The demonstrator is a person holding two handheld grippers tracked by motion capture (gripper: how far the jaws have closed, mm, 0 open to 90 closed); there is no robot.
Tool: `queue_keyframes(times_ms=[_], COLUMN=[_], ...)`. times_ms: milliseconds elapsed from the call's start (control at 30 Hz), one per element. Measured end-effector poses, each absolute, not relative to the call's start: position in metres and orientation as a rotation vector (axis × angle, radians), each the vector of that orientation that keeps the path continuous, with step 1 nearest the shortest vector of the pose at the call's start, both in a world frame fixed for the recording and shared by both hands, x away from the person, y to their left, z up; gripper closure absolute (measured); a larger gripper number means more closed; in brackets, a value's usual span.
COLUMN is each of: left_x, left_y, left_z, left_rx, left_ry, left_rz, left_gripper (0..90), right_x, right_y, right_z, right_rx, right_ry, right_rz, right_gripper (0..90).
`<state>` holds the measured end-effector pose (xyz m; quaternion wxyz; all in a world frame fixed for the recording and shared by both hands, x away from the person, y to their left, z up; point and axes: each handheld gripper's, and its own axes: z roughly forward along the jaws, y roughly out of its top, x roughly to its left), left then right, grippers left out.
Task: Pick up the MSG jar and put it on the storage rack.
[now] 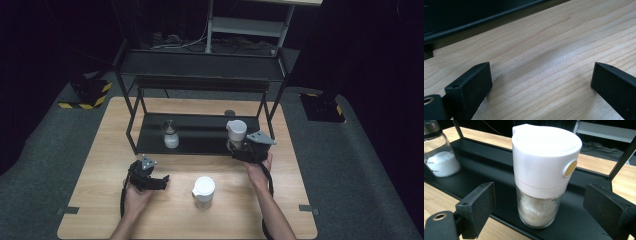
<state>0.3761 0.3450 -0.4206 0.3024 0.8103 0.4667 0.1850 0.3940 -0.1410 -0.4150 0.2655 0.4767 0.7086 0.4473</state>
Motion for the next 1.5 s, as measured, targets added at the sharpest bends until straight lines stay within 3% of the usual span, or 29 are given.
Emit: queue_keyframes(times_ms=[1500], left_x=[0.376], left_y=[0.345], left_z=[-0.421], left_rx=[2.146], left_ry=[1.242], left_rz=[0.492], left_gripper=[3.6], right_x=[0.362], right_y=[-0.171], right_z=[-0.424], right_rx=[1.332], right_ry=[1.901], right_rz=[1.234], right_gripper=[11.2])
